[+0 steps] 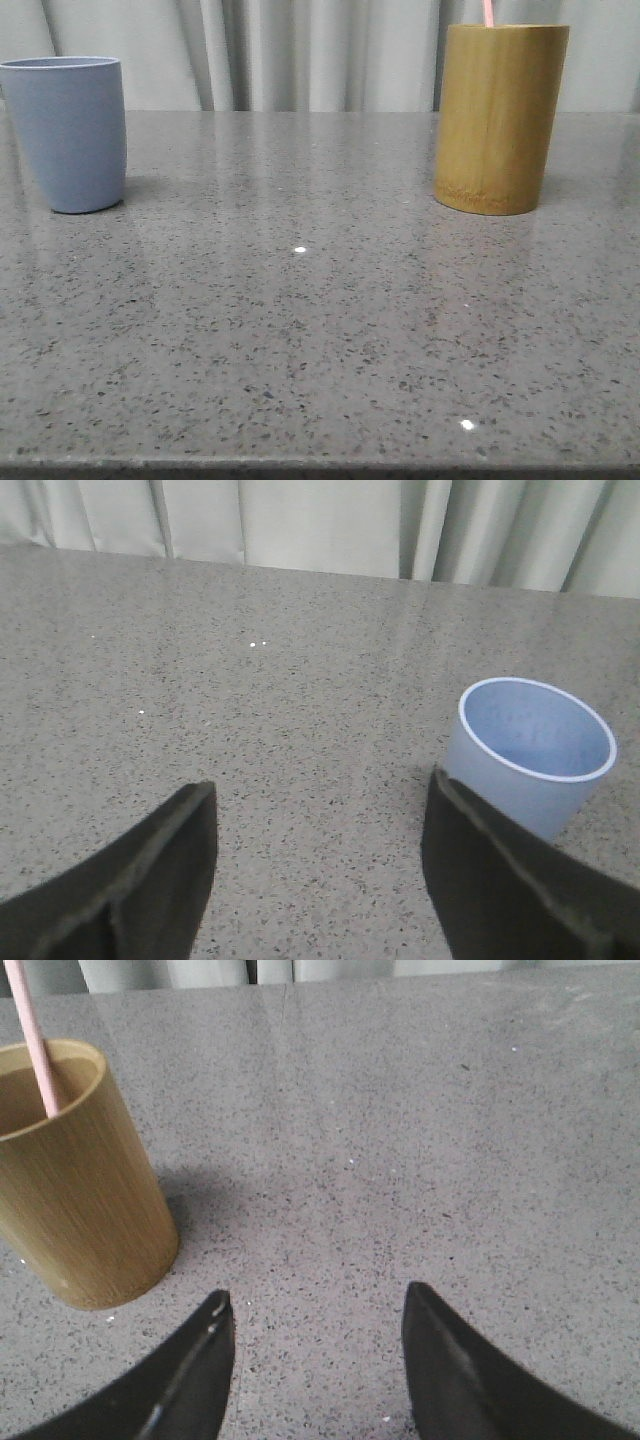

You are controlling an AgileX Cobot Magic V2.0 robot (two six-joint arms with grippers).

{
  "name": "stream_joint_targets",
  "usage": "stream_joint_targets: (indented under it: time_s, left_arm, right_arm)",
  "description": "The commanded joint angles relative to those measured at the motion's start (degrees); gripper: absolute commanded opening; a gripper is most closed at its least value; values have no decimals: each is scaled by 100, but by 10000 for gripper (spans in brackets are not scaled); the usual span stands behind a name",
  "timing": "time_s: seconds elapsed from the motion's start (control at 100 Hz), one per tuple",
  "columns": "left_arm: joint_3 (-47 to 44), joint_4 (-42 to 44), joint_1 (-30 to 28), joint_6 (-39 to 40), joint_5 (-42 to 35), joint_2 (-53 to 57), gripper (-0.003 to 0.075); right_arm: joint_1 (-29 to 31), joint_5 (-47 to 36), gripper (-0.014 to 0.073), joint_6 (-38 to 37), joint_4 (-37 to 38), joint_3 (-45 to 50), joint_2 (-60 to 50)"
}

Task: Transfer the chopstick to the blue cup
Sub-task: 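Open the left gripper and lower it over the light blue cup rim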

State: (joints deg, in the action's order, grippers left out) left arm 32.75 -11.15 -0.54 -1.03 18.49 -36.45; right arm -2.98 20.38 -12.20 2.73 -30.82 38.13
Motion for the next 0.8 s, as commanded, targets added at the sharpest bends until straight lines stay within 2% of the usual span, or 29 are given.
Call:
stream_joint_targets:
  time_s: [0.0, 0.3, 0.59, 0.79]
  left_arm:
    - [351, -186, 22, 45, -474, -192, 439]
    - [2019, -186, 80, 19, 812, -1613, 438]
    - [3560, -135, 876, -120, 1668, -3133, 438]
    - [4467, -135, 985, -120, 2582, -4174, 438]
  right_arm:
    - [20, -514, 402, 20, 50, -212, 83]
    - [20, -559, 402, 20, 50, -212, 117]
    - [20, -552, 402, 20, 50, -212, 117]
    - [20, -531, 402, 20, 50, -212, 117]
